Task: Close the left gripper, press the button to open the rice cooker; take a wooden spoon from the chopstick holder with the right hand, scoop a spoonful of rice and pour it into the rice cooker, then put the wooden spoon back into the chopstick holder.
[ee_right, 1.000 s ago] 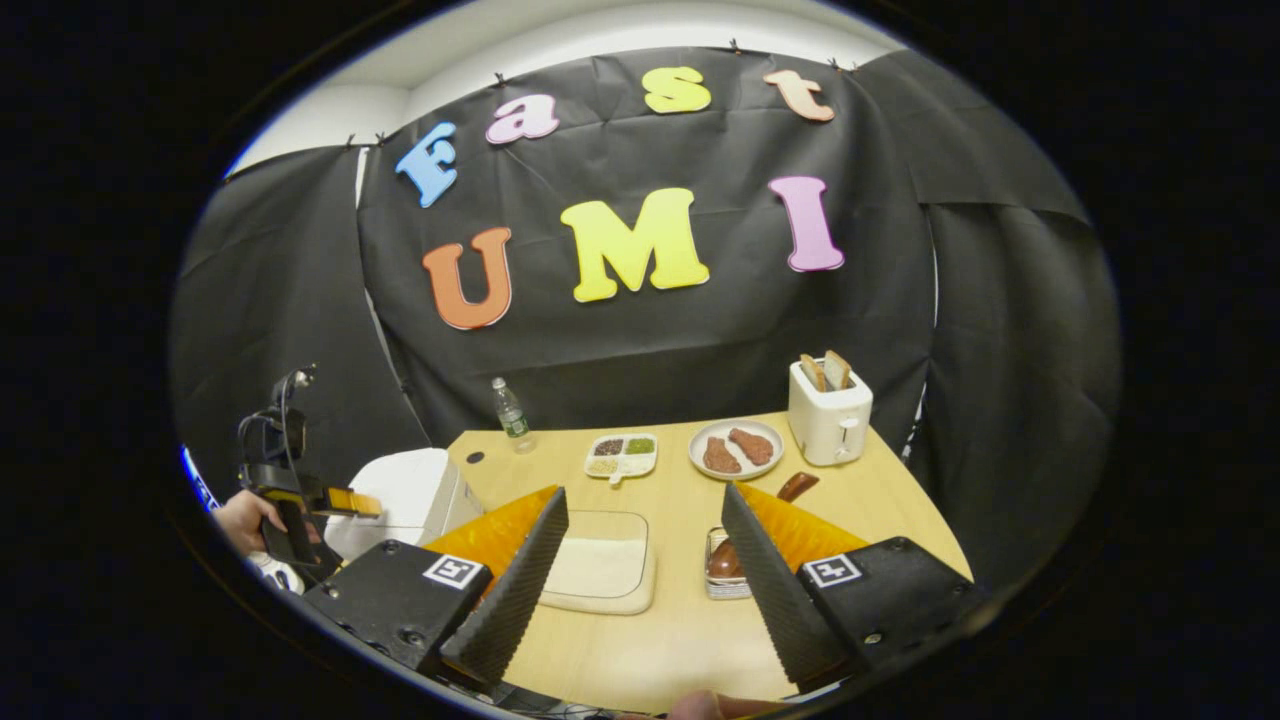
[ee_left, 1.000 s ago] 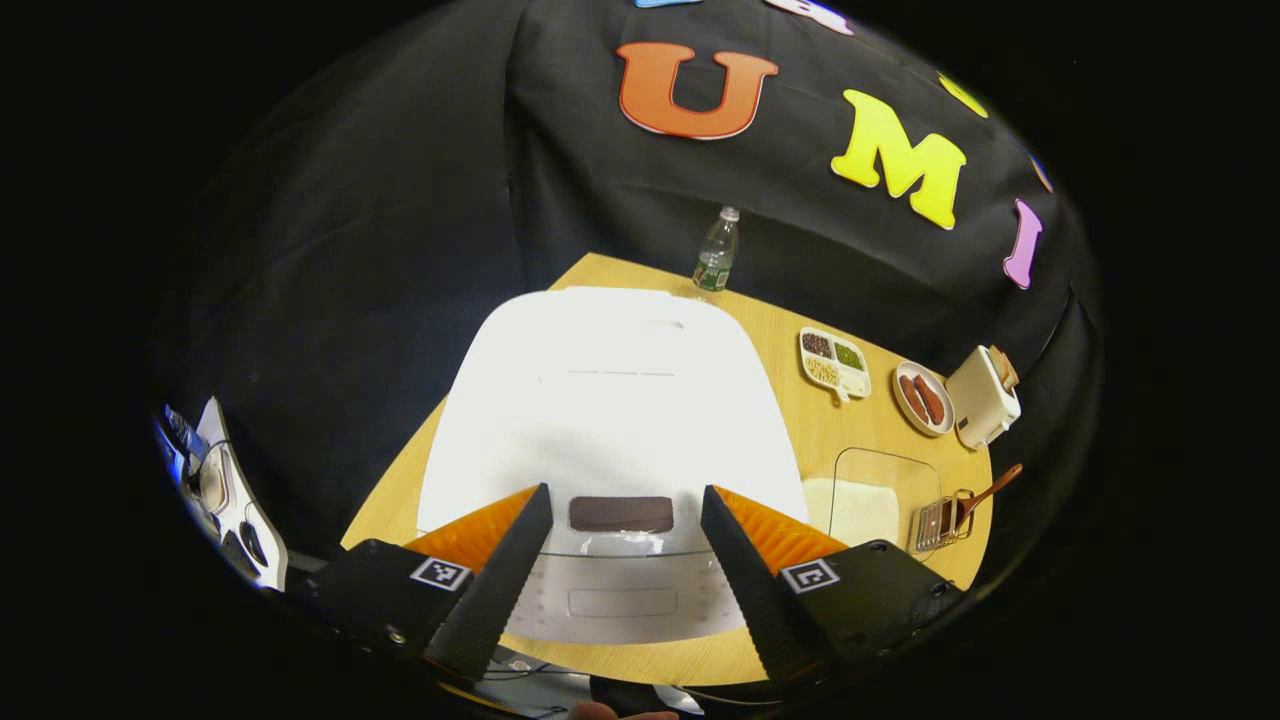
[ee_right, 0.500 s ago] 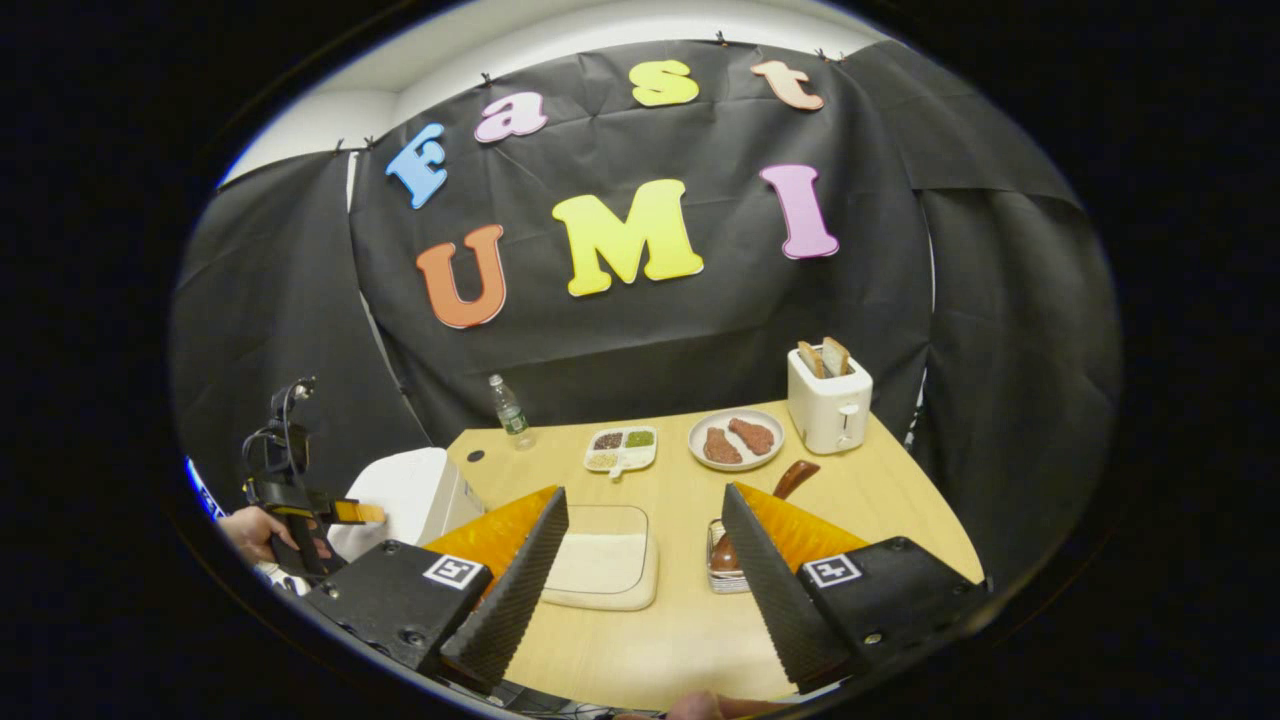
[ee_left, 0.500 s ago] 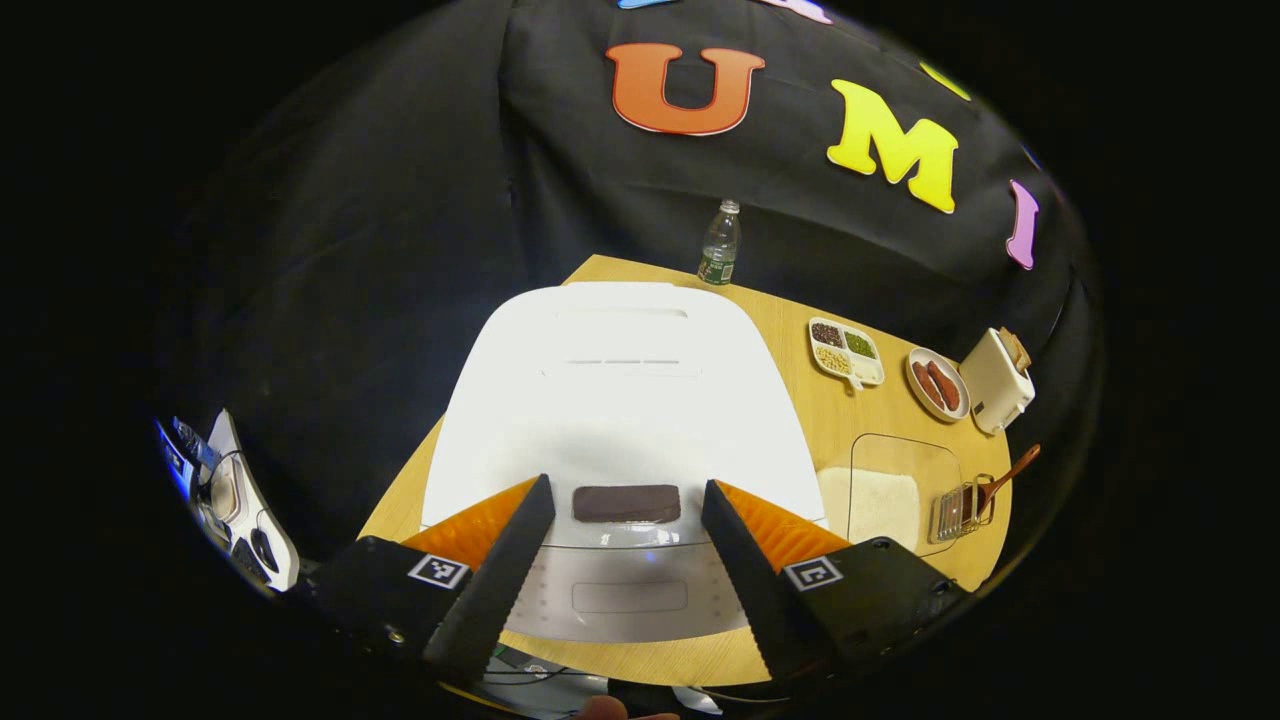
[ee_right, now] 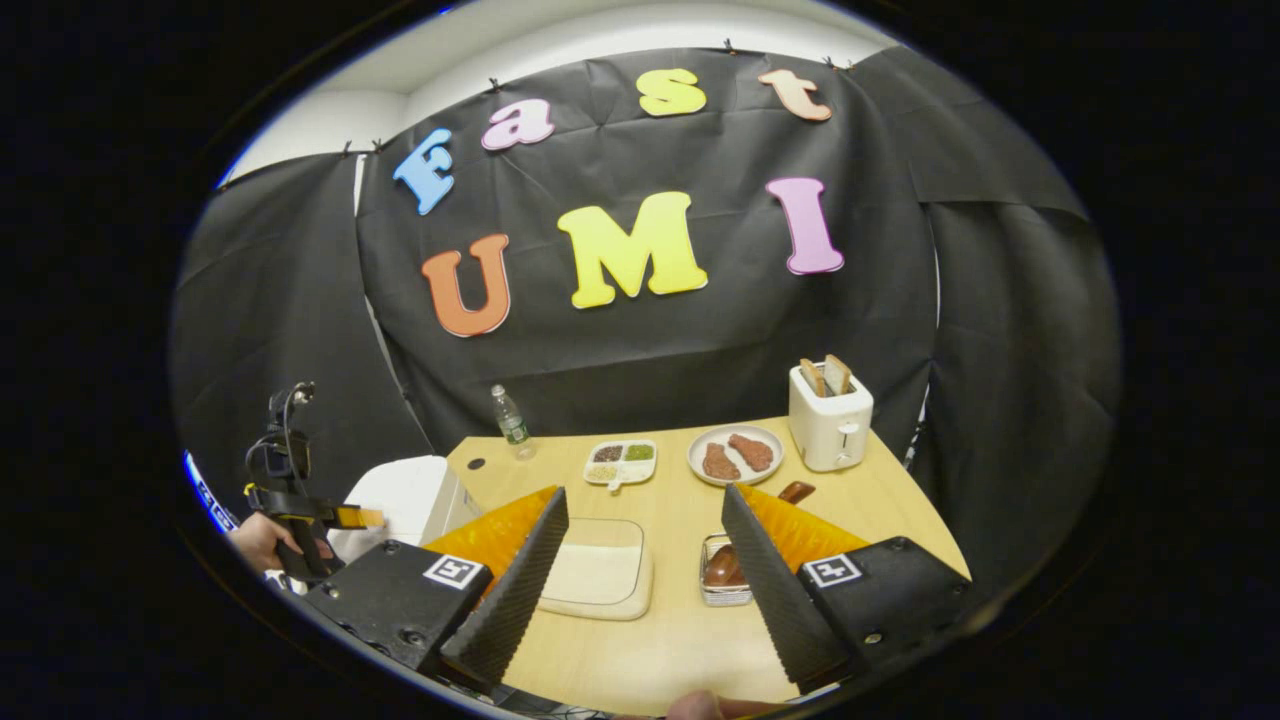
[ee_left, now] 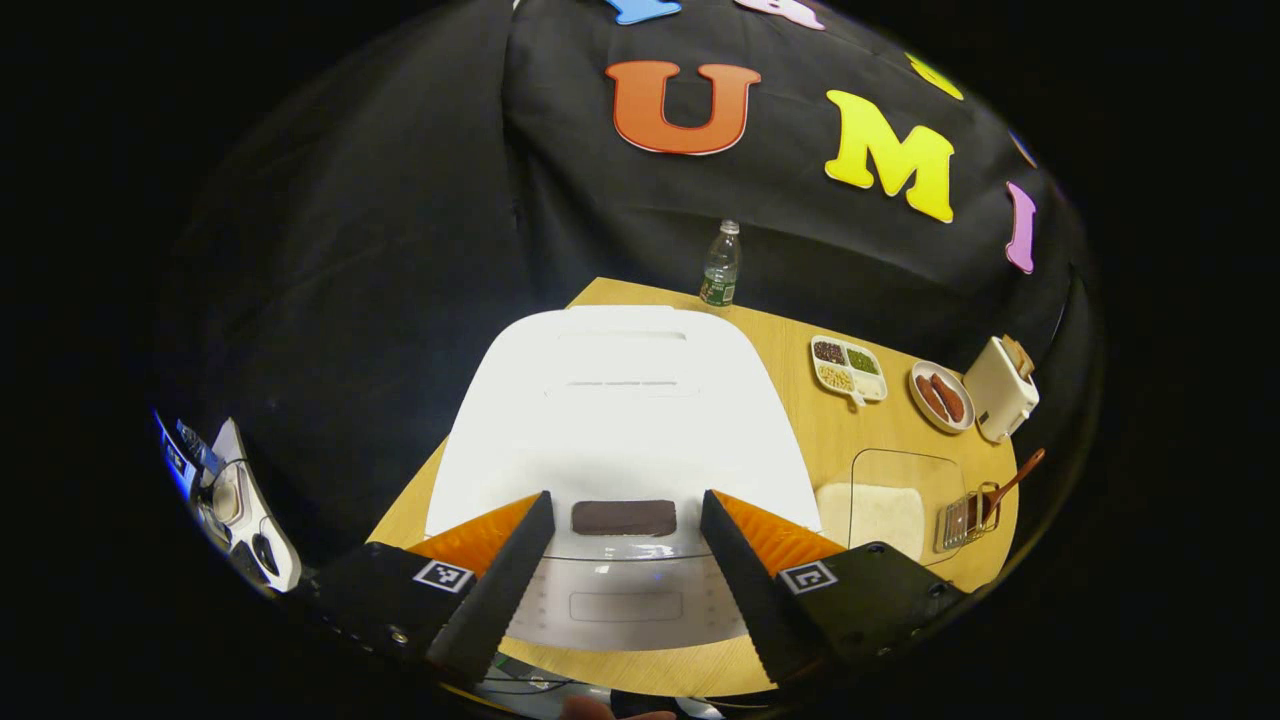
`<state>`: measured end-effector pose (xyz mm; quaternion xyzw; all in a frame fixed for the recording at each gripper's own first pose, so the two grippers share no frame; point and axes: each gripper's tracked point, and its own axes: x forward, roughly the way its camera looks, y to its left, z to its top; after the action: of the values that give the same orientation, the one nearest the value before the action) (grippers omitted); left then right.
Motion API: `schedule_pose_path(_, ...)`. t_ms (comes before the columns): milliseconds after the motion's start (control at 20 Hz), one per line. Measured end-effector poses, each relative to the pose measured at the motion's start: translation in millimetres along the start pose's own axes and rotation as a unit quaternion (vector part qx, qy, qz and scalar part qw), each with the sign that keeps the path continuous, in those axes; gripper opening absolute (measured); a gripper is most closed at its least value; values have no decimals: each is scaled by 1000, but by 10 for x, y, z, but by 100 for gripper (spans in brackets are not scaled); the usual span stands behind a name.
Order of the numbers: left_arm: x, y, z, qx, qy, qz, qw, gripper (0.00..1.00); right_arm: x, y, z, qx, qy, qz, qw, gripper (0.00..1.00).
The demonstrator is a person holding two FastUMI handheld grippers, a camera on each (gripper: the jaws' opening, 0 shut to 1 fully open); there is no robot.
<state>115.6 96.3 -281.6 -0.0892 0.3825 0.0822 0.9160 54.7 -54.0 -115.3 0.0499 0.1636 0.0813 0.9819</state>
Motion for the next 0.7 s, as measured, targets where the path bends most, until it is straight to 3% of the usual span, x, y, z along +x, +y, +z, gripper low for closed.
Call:
schedule_pose_path(100,-12,9,36,-8,-13,4,1000,100,17,-40,-11,-6,1,-1,1000,99)
schedule_pose_path(150,-37,5,74,-9,-23,5,1000,95,32,-74,-16,-10,2,-2,1000,99)
schedule_pose_path(350,-281,-165,403,-31,-80,-12,996,95,110,-122,57,-8,-3,2,1000,100)
schedule_pose_path(700,-1377,-759,960,-29,-214,-51,975,95,74,-239,418,-9,-50,9,999,100)
